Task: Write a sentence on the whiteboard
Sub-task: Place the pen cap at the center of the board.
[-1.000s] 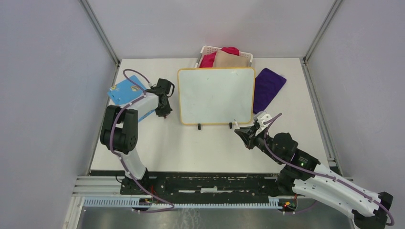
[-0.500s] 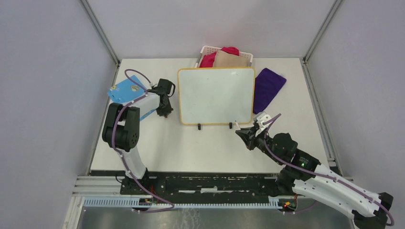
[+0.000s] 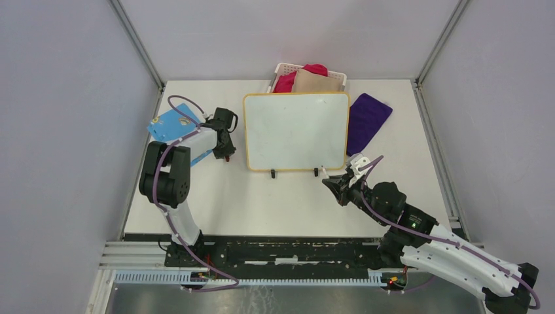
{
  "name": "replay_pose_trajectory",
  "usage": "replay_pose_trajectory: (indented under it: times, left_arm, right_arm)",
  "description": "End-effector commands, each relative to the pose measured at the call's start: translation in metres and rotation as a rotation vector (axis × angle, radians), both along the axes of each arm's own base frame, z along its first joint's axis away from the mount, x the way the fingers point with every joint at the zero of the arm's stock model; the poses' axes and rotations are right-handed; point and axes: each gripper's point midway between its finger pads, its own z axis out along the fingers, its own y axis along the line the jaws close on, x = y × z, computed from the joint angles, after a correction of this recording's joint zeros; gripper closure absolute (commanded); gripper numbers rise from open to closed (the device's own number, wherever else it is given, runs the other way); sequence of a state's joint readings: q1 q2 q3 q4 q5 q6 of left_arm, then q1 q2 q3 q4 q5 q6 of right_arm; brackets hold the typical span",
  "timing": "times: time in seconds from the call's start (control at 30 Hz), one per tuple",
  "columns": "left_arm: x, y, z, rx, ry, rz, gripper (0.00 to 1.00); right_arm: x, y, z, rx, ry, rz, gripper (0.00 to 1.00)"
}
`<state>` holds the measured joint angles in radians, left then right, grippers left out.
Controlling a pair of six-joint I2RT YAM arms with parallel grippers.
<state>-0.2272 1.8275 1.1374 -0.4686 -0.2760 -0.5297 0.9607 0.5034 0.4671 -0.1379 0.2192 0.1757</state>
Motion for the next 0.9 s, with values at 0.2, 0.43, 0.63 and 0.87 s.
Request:
replay_pose_trajectory:
  times: [0.2, 0.43, 0.63, 0.87]
  left_arm:
    - [-0.002, -0.003, 0.024, -0.054, -0.049, 0.001, 0.49]
    - [-0.003, -0.003, 0.088, -0.102, -0.199, 0.038, 0.35]
    - [-0.030, -0.009, 0.178, -0.224, -0.466, 0.011, 0.28]
    - [-0.067, -0.041, 0.284, -0.367, -0.819, -0.302, 0.17]
  right_arm:
    - [0.002, 0.001, 0.027, 0.049, -0.040, -0.004, 1.00]
    - [0.003, 0.005, 0.033, 0.054, -0.037, 0.003, 1.00]
    - [0.004, 0.010, 0.037, 0.037, -0.037, 0.021, 1.00]
    - [0.001, 0.031, 0.058, 0.044, -0.093, 0.120, 1.00]
